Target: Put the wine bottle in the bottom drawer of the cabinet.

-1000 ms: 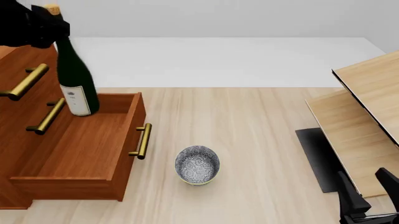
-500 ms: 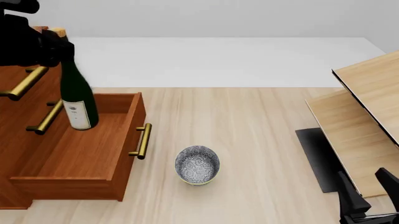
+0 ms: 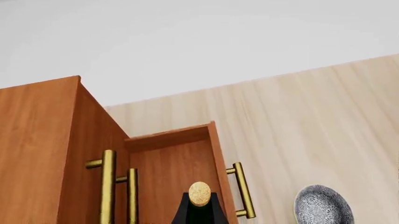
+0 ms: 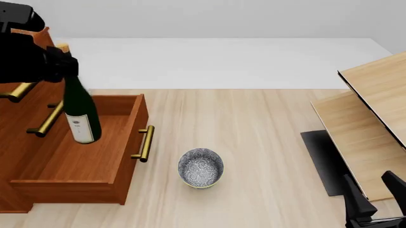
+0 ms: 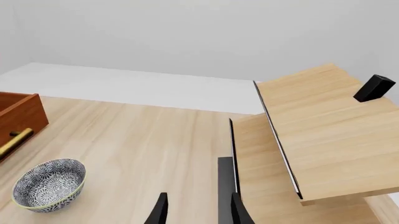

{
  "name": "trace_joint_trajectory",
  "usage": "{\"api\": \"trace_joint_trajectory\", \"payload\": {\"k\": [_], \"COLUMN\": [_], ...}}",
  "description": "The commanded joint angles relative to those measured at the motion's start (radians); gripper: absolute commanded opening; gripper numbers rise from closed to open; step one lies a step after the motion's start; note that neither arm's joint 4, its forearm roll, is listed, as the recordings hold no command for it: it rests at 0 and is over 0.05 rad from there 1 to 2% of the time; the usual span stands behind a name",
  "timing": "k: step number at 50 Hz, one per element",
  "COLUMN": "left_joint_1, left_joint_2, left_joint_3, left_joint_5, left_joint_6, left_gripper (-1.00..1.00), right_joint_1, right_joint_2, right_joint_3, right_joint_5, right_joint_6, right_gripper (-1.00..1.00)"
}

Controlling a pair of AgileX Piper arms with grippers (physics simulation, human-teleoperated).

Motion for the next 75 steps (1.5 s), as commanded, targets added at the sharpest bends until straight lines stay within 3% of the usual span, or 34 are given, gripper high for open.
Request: {"api": "trace_joint_trajectory", "payload": {"k": [1,15,43,75], "left_joint_1": [-0.007,0.013,-0.006,-0.013], "left_joint_2": [-0.020,-0.040,-0.066,-0.065], "left_joint_3": [0.039,0.048,0.200,0.309], "left_joint_5": [-0.019,-0.028,-0.099,-0.165], "left_joint_6": [-0.004,0.006,-0.040,-0.057], "left_gripper": [-1.00,-1.00,-1.00,-1.00], "right_joint_1": [0.000,0.005,0.007,0.005], "right_joint_2": [0.001,-0.001,-0.004,0.000], "right_joint_3": [0.000,0.000,0.000,0.000], "right_joint_5": [-0.001,0.000,0.004,0.002], "right_joint_6": [-0.001,-0.005,-0.006,-0.006], "right_gripper": [1.00,1.00,1.00,1.00]}}
